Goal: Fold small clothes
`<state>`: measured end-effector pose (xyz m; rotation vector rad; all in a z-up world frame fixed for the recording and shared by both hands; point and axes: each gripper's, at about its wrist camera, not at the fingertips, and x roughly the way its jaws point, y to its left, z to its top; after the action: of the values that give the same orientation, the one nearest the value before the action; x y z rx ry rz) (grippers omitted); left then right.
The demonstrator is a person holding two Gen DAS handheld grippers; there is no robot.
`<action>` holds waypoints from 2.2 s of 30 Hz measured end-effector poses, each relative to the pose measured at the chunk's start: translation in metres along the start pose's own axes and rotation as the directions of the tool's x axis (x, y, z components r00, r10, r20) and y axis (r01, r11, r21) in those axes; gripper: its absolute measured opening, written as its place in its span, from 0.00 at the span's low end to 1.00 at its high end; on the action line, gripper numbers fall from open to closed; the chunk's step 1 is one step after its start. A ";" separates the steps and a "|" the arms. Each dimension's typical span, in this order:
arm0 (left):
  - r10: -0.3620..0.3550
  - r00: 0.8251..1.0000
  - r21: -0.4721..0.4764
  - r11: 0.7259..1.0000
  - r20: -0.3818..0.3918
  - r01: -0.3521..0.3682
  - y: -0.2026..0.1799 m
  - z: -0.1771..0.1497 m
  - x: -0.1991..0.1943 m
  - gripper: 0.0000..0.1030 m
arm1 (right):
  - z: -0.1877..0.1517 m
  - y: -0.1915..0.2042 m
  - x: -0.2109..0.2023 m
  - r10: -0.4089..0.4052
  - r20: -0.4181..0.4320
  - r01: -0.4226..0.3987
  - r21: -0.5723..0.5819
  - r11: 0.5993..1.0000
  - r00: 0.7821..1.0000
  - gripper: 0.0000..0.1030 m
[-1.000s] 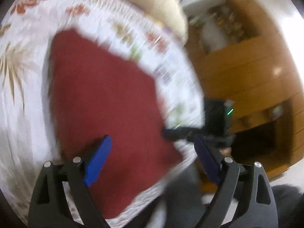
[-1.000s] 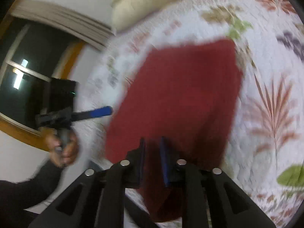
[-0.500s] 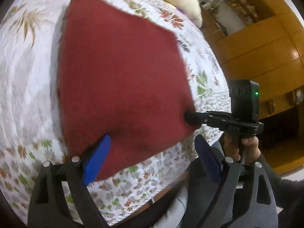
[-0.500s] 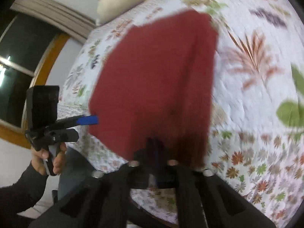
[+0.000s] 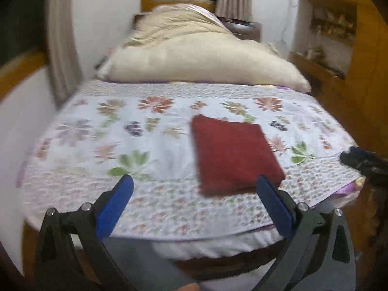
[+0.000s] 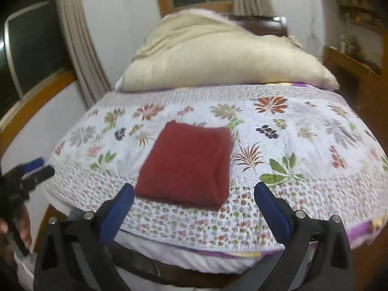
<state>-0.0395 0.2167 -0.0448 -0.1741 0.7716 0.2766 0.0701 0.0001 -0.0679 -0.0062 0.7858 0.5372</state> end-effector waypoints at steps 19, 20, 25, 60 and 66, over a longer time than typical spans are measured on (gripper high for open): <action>-0.001 0.989 -0.030 1.000 -0.151 -0.003 -0.032 -0.036 -0.062 0.97 | -0.041 0.057 -0.075 -0.203 -0.029 0.200 -0.071 0.977 0.979 0.96; -0.004 0.989 -0.030 1.000 -0.148 -0.001 -0.032 -0.036 -0.063 0.97 | -0.041 0.057 -0.076 -0.209 -0.027 0.207 -0.067 0.976 0.977 0.96; -0.019 0.989 -0.036 0.999 -0.144 0.014 -0.030 -0.036 -0.064 0.97 | -0.042 0.056 -0.077 -0.217 -0.038 0.214 -0.068 0.974 0.975 0.96; -0.015 0.985 -0.010 1.000 -0.170 0.013 -0.032 -0.037 -0.056 0.97 | -0.046 0.068 -0.067 -0.212 -0.056 0.206 -0.101 0.973 0.976 0.96; -0.007 0.986 -0.003 1.000 -0.169 0.006 -0.028 -0.034 -0.054 0.97 | -0.044 0.068 -0.066 -0.206 -0.060 0.200 -0.099 0.975 0.977 0.96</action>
<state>-0.0904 0.1718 -0.0289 -0.2038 0.9390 0.2587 -0.0297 0.0199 -0.0419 -0.1907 0.8175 0.3802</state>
